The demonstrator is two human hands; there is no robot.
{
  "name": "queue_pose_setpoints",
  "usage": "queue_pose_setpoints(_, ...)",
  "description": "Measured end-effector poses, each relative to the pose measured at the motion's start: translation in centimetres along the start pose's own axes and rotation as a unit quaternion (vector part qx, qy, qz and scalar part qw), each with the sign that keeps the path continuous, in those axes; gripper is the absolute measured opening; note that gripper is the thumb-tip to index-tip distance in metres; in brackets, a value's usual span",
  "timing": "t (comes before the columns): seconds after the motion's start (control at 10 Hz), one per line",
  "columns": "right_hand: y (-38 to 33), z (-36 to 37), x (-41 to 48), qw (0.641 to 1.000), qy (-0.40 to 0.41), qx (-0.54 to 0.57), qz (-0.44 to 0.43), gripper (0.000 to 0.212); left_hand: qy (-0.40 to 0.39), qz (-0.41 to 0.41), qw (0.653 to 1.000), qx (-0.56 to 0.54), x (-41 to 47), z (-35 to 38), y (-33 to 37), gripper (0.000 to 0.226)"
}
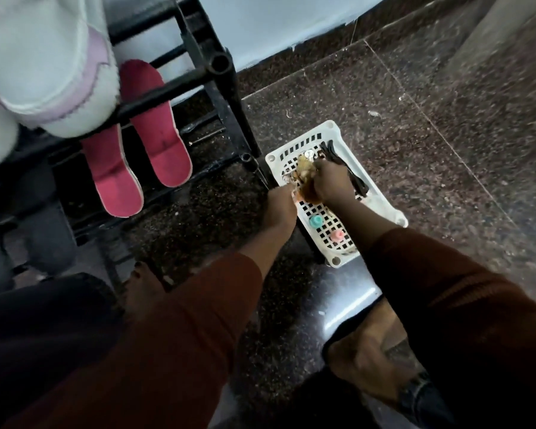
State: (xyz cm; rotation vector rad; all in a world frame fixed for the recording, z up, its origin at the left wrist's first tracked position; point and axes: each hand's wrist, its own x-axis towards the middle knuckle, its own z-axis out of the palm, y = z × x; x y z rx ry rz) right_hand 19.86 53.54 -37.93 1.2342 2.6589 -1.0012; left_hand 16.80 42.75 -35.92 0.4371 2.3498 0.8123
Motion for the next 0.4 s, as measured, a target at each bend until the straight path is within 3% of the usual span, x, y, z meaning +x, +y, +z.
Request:
queue_pose_setpoints(0.1, 0.4, 0.5, -2.6, 0.999, 0.014, -0.004, -0.045, 0.021, 0.01, -0.01, 0.999, 0.031, -2.3, 0.7, -1.8, 0.033)
queue_pose_setpoints(0.2, 0.7, 1.5, -5.8, 0.997, 0.029, -0.019, -0.068, 0.032, 0.002, -0.006, 0.998, 0.061, -4.6, 0.4, -3.0, 0.039)
queue_pose_setpoints(0.4, -0.1, 3.6, -14.7, 0.987, -0.034, -0.116, -0.106, 0.033, -0.01, -0.06, 0.99, 0.125, -11.1, -1.0, -6.4, 0.032)
